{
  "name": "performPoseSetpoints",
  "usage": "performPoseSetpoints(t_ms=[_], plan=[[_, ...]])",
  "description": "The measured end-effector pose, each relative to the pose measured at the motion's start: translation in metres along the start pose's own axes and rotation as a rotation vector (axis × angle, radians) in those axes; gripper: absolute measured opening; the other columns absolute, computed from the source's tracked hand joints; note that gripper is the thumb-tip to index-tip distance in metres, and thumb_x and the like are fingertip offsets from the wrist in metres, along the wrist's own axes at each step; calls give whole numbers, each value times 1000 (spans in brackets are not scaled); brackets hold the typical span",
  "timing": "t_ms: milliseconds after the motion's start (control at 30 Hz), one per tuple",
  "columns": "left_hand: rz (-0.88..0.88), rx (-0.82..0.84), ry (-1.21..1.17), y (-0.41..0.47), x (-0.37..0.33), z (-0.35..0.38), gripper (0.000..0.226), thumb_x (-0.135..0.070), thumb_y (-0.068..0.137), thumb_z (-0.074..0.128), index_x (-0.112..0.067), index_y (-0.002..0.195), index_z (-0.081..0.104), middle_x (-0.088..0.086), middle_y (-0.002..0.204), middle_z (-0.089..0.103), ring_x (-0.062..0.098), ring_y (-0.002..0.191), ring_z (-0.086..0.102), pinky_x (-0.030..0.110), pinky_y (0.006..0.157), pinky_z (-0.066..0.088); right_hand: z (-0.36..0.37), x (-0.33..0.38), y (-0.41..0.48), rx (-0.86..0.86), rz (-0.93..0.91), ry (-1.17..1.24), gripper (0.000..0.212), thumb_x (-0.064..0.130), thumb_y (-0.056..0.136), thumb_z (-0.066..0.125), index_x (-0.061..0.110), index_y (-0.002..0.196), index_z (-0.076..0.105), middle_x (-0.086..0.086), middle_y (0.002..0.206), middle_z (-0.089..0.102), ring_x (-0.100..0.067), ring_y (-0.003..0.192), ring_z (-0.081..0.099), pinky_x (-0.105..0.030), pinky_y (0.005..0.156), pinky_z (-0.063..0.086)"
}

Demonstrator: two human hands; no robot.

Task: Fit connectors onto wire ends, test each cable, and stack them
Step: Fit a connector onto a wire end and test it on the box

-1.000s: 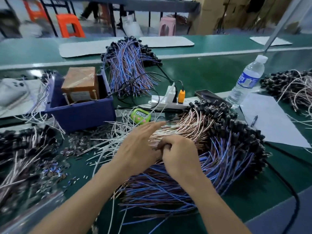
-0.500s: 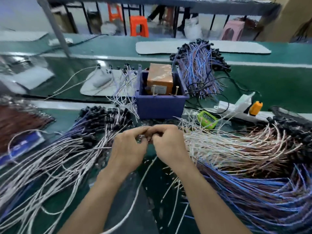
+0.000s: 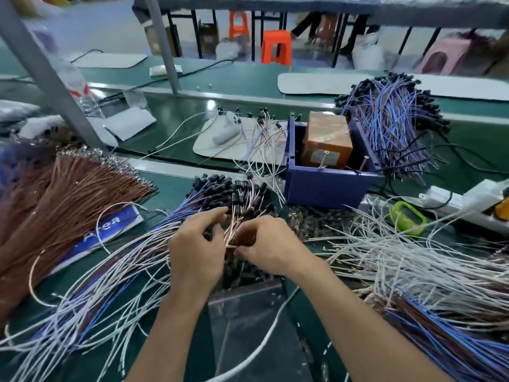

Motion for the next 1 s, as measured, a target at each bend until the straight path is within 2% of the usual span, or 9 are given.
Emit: performPoseSetpoints(t_ms=[133,200,333,433,600,667,767,867,1000], plan=[[16,143,20,2,13,3,36,-5,81,77,-34,101,81,-25,102,71,-22,99,56,2,98,40,4,3,1,-40,-6,-250,17,21,82,71,35,91,74,10,85,72,-19,83,66,-34,75,55],[70,206,17,-2,10,7,30,-16,78,84,-37,98,82,-30,103,70,-16,111,54,18,106,41,-6,1,0,-102,-3,-119,16,19,84,72,33,91,77,11,86,73,-14,82,67,-32,77,56],[68,133,-35,-4,3,0,27,-28,77,86,-42,100,80,-40,94,65,-13,105,56,44,101,48,-39,-13,-13,-223,36,369,14,14,84,74,28,82,79,5,66,71,-8,55,59,-25,53,47],[-71,151,-237,0,4,-1,30,-28,79,86,-53,94,78,-25,86,75,0,86,70,33,79,59,-61,-30,-35,-310,81,944,11,7,83,75,17,82,79,-9,73,71,-16,60,60,-24,52,49],[-143,371,-382,0,-16,16,24,-29,82,85,-51,89,79,-14,75,77,5,70,74,25,65,60,-66,-47,-60,-357,136,1685,21,32,91,63,14,83,72,-14,100,74,-28,94,72,-41,82,59],[-101,461,-371,-6,-32,27,22,-29,83,84,-50,87,79,-12,72,77,5,66,72,20,62,58,-67,-38,-64,-317,88,1801,29,34,100,53,13,87,66,-18,103,74,-33,101,73,-47,83,60],[-108,606,-373,-19,-46,47,20,-28,85,83,-48,86,80,-11,71,76,8,62,70,23,59,56,-81,-33,-70,-312,36,1915,35,36,102,49,14,79,63,-6,79,66,-25,77,68,-39,78,58],[-142,691,-423,-25,-45,55,19,-22,87,81,-40,86,83,-8,63,72,0,49,54,14,49,41,-104,-53,-79,-424,98,1963,42,36,106,42,16,71,53,4,59,38,-14,49,38,-27,58,39],[-181,705,-367,-15,-28,43,22,-18,85,82,-40,83,83,1,62,73,3,42,46,14,42,35,-133,-92,-101,-580,111,1953,43,39,107,40,18,70,49,9,55,24,-10,47,18,-24,46,24]])
Point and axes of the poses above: each hand's wrist, its own y-axis towards the middle knuckle, its own z-axis out of the palm, x = y × z, the point moved 8 cm from there along y, towards the middle knuckle
